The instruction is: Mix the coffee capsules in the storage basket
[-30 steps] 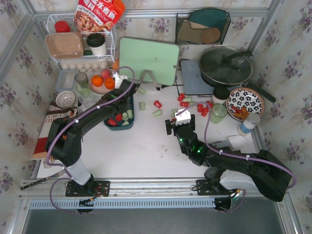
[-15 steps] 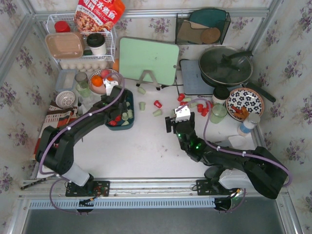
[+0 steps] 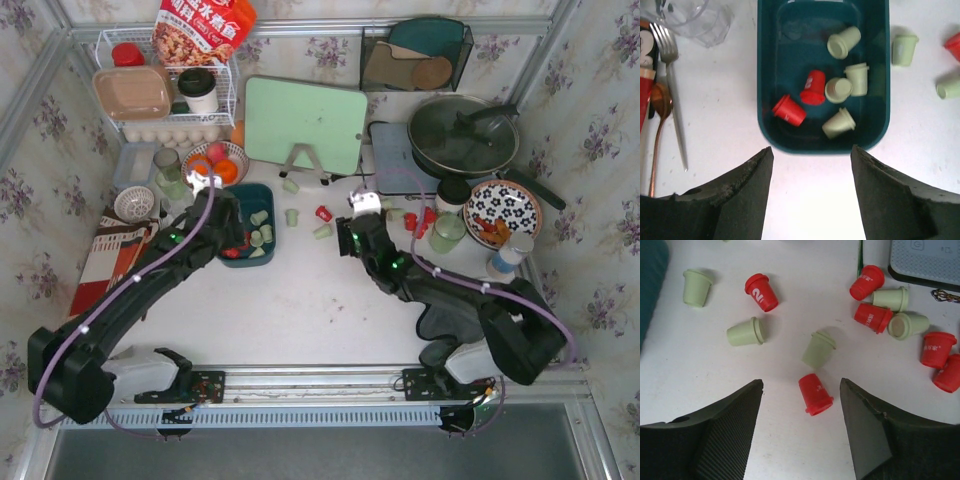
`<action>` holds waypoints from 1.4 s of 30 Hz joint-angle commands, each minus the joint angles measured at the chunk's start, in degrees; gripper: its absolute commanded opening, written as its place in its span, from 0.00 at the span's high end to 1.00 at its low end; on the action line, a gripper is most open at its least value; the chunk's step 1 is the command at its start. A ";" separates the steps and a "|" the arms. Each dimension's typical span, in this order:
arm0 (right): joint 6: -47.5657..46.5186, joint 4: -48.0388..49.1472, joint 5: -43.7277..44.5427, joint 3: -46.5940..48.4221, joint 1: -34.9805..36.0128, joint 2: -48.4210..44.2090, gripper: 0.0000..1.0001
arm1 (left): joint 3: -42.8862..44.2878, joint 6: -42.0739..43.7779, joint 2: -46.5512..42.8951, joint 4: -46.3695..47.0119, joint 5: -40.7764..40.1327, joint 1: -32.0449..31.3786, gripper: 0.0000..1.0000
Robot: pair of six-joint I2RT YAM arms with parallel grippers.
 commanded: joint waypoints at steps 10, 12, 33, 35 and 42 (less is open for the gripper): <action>-6.16 -32.41 -7.36 25.87 -3.54 20.62 0.39 | 2.55 2.82 -28.84 -21.66 7.18 0.23 0.01; -6.87 -34.10 -8.89 28.04 -4.36 22.65 0.42 | 3.36 4.73 -32.65 -22.87 5.43 0.19 0.01; -9.97 -43.76 -13.21 35.60 -8.44 31.99 0.53 | -2.47 11.98 -37.46 -21.37 10.76 5.47 0.01; -9.91 -43.60 -14.38 35.57 -8.36 32.47 0.55 | -2.48 11.96 -37.54 -21.31 10.84 5.83 0.01; -9.35 -42.65 -15.41 34.95 -8.35 30.96 0.72 | -2.56 11.88 -37.21 -21.36 10.95 6.76 0.01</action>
